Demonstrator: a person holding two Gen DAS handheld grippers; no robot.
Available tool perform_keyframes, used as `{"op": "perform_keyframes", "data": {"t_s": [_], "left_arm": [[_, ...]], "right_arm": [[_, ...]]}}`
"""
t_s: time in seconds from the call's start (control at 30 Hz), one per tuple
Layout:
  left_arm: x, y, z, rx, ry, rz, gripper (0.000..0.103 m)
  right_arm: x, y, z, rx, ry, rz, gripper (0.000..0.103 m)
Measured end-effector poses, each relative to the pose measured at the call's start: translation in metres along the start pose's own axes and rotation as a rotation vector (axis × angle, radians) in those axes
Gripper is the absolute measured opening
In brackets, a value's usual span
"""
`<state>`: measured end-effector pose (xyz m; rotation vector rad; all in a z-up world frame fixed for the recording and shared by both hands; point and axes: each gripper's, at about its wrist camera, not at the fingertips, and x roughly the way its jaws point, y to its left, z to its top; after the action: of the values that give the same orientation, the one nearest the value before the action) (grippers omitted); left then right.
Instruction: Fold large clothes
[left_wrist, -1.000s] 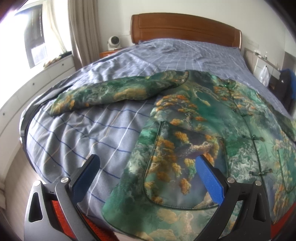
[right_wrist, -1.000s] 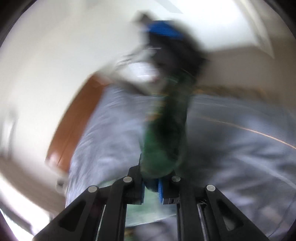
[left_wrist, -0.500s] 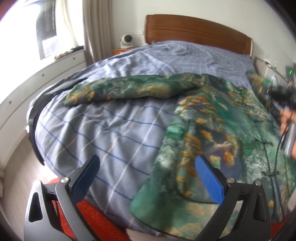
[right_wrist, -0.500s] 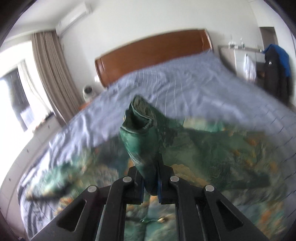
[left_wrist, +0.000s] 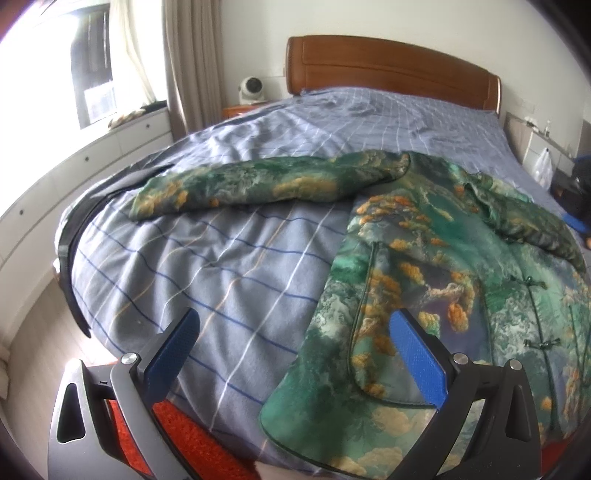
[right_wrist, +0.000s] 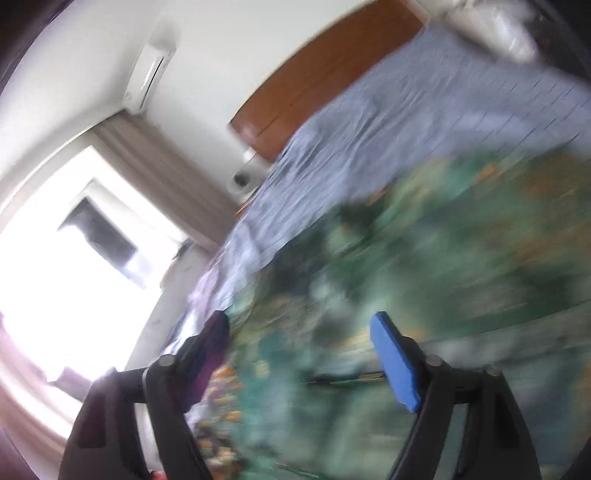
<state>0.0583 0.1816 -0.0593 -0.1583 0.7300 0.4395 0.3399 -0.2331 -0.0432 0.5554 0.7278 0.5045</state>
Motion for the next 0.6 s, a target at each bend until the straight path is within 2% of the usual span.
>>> {"op": "perform_keyframes", "data": {"t_s": [0.1, 0.2, 0.27, 0.3, 0.33, 0.37, 0.47, 0.57, 0.6], "left_arm": [[0.013, -0.002, -0.003, -0.01, 0.042, -0.018, 0.103], [0.018, -0.007, -0.004, -0.019, 0.073, -0.041, 0.103], [0.012, -0.01, -0.004, -0.001, 0.055, -0.03, 0.103], [0.009, -0.011, -0.004, 0.007, 0.047, -0.021, 0.103], [0.006, -0.011, -0.004, 0.015, 0.038, -0.013, 0.103], [0.003, -0.01, -0.004, 0.022, 0.03, -0.005, 0.103], [0.002, -0.01, -0.004, 0.03, 0.036, 0.0, 0.103], [0.004, -0.016, -0.003, 0.043, 0.039, -0.011, 0.103], [0.004, -0.02, -0.002, 0.049, 0.036, -0.016, 0.103]], "right_arm": [[-0.029, -0.017, 0.006, -0.075, -0.048, -0.237, 0.081], [-0.023, -0.033, 0.013, -0.094, -0.01, -0.351, 0.081], [0.001, -0.038, 0.009, -0.078, 0.075, -0.356, 0.081], [0.023, -0.042, 0.003, -0.068, 0.151, -0.348, 0.081], [0.03, -0.041, -0.001, -0.071, 0.175, -0.352, 0.081], [0.036, -0.032, -0.008, -0.101, 0.167, -0.376, 0.081], [0.017, 0.008, -0.026, -0.191, 0.069, -0.388, 0.081], [-0.005, 0.048, -0.051, -0.287, 0.037, -0.358, 0.082], [-0.016, 0.06, -0.064, -0.331, 0.045, -0.344, 0.085]]}}
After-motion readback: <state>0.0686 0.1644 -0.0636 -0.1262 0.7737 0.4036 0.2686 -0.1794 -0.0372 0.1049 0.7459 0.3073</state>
